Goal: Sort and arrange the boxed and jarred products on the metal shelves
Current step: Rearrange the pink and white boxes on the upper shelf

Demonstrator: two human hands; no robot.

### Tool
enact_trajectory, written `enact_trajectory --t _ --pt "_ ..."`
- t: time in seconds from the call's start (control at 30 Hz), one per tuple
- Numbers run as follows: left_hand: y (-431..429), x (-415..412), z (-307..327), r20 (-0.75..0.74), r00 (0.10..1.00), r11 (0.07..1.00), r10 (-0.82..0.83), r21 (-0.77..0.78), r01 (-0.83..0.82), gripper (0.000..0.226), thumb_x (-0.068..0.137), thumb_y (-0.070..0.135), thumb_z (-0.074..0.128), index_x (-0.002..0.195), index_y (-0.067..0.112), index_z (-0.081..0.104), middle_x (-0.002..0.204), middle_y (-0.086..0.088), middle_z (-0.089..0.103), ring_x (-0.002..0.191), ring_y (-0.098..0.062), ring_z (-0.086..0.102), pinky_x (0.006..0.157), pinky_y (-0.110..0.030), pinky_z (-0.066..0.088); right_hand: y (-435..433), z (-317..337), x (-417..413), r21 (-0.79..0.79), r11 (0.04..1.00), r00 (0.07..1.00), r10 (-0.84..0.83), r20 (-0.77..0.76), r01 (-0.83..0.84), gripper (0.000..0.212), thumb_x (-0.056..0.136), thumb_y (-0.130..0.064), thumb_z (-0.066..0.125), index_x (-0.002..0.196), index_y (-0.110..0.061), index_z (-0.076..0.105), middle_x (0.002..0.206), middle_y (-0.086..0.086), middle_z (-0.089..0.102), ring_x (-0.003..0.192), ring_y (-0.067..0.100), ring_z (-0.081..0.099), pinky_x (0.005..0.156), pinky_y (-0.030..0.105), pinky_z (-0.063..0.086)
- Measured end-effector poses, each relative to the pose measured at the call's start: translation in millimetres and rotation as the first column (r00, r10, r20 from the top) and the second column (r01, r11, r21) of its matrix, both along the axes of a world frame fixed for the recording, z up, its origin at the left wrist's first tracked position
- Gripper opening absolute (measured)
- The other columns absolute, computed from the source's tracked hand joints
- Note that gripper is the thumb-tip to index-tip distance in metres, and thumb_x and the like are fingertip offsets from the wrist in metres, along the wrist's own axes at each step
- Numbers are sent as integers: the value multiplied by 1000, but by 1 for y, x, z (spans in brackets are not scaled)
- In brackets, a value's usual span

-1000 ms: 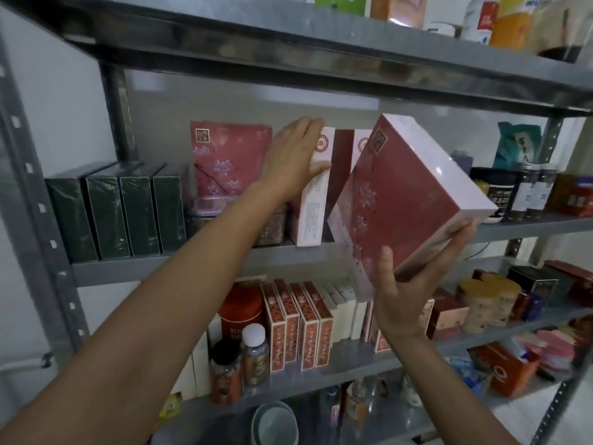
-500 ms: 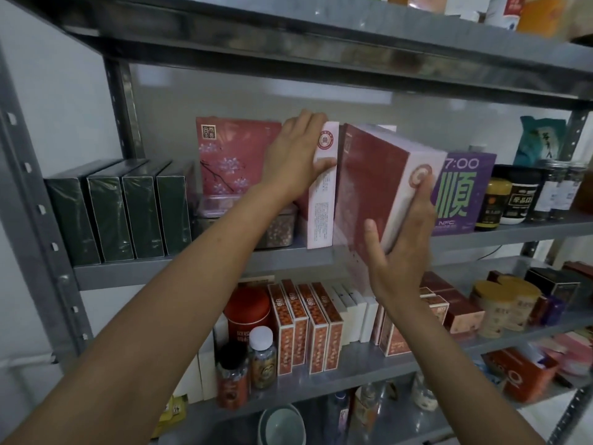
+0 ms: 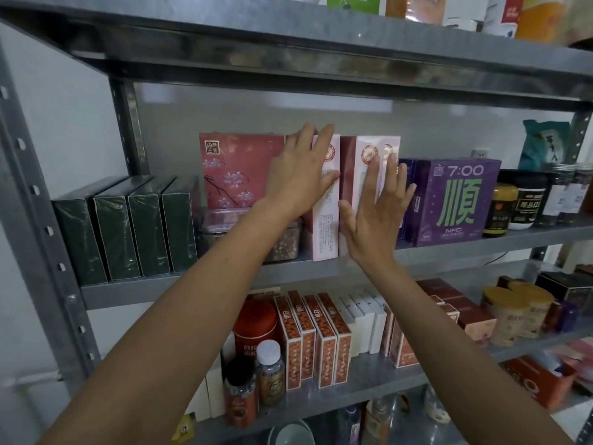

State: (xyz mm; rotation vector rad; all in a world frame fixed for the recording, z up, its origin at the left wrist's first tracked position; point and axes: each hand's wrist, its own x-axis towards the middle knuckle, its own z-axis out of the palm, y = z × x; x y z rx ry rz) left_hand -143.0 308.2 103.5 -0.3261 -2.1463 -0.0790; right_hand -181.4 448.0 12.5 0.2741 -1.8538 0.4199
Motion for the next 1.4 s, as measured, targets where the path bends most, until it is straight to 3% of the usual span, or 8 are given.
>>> enact_trajectory --t 0.13,0.43,0.57,0.83,0.97,1.07,1.27,1.4 --pt "6 2 2 28 998 997 59 -56 -57 69 94 40 56 152 24 22 144 -12 35 126 -31 43 78 -39 51 -5 4 -7 47 998 995 -33 94 29 80 94 -68 13 151 -12 4 161 18 9 148 34 5 119 54 0" --pt "8 0 7 19 996 991 86 -106 -83 60 97 50 45 150 31 25 139 -16 38 123 -34 46 76 -41 52 24 -113 20 254 967 970 -61 235 -1 73 99 -60 13 152 -11 7 161 8 0 149 28 9 117 59 14" --pt "11 -6 8 27 992 984 124 -134 -119 79 88 67 47 151 29 19 143 -17 36 124 -35 45 75 -39 51 24 -117 19 290 956 956 -128 264 48 74 98 -61 8 153 -11 2 163 6 -16 149 26 9 119 55 8" --pt "21 -13 8 30 990 977 135 -172 -128 78 86 53 64 148 29 24 140 -16 35 122 -35 44 69 -35 50 27 -105 9 387 919 951 -179 253 70 75 98 -60 15 154 -11 19 161 14 17 148 28 15 118 53 13" --pt "20 -17 9 56 989 980 135 -156 -125 76 86 50 65 146 28 25 141 -17 33 125 -35 41 74 -38 53 42 -73 4 212 974 995 70 77 -85 51 100 -40 36 145 -18 29 155 8 20 144 27 20 116 57 19" --pt "20 -18 9 68 989 983 132 -141 -122 76 85 50 66 146 29 25 141 -16 33 125 -35 41 75 -38 53 50 -6 -3 -6 1000 999 29 -25 -29 49 102 -38 37 147 -19 28 154 4 16 145 25 17 117 56 17" --pt "20 -20 6 61 991 987 120 -117 -112 74 86 48 67 145 30 26 139 -15 33 126 -36 39 73 -36 49 54 85 -17 168 981 968 -128 217 92 56 100 -56 26 147 -26 35 164 7 6 151 27 -3 118 51 -10" --pt "19 -18 5 58 991 988 122 -101 -116 75 86 47 66 146 29 25 142 -17 31 128 -37 37 75 -37 51 49 75 -8 -11 1000 980 22 196 -20 56 94 -56 48 138 -21 43 159 8 20 150 27 7 119 49 -10"
